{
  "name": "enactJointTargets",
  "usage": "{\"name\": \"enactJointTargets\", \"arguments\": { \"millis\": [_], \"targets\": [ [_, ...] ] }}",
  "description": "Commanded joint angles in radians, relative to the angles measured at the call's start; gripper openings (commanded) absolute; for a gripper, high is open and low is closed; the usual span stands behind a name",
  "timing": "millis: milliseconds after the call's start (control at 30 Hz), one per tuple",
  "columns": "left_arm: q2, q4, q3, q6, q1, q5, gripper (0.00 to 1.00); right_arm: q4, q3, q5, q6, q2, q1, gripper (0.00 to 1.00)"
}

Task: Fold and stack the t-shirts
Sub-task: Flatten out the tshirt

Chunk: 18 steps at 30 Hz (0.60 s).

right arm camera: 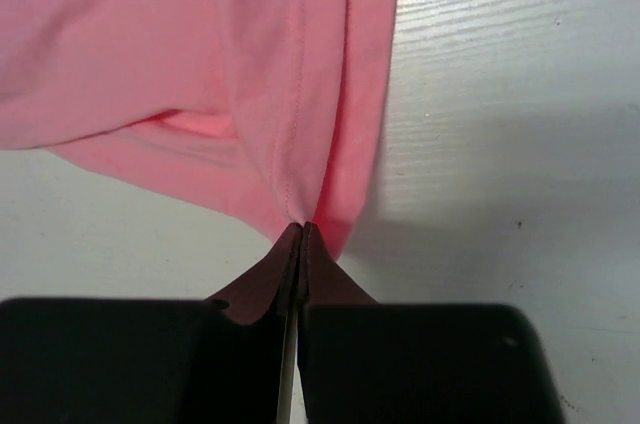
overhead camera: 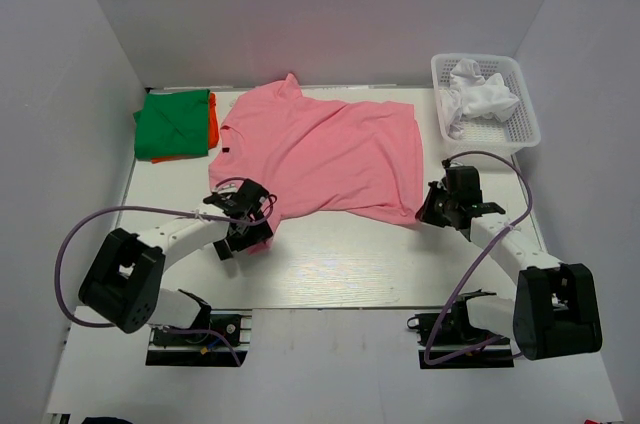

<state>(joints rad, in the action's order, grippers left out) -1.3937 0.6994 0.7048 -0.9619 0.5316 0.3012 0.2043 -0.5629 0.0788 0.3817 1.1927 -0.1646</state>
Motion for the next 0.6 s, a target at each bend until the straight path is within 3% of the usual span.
{"name": "enactJointTargets", "arguments": {
  "millis": [0, 133, 233, 267, 333, 367, 567],
  "targets": [
    [0.061, 0.035, -0.039, 0.003, -0.002, -0.031, 1.00, -0.075, -0.022, 0.021, 0.006, -0.004, 0.004, 0.00],
    [0.061, 0.046, -0.050, -0.028, -0.002, -0.008, 1.00, -0.083, -0.023, 0.021, -0.003, -0.010, 0.005, 0.00],
    [0.070, 0.046, -0.041, -0.028, -0.002, -0.008, 0.92, -0.080, -0.026, 0.015, -0.006, -0.004, 0.005, 0.00],
    [0.093, 0.035, -0.041, -0.028, -0.002, -0.017, 0.88, -0.080, -0.026, 0.015, -0.004, -0.002, 0.004, 0.00],
    [0.113, 0.035, -0.041, -0.028, -0.002, -0.017, 0.70, -0.078, -0.025, 0.015, -0.003, -0.001, 0.004, 0.00],
    [0.131, 0.035, -0.051, -0.038, -0.002, -0.002, 0.55, -0.080, -0.029, 0.012, -0.004, -0.002, 0.002, 0.00],
    [0.153, 0.012, -0.061, -0.049, -0.002, 0.019, 0.34, -0.080, -0.035, 0.013, -0.009, -0.002, 0.004, 0.00]
  ]
}}
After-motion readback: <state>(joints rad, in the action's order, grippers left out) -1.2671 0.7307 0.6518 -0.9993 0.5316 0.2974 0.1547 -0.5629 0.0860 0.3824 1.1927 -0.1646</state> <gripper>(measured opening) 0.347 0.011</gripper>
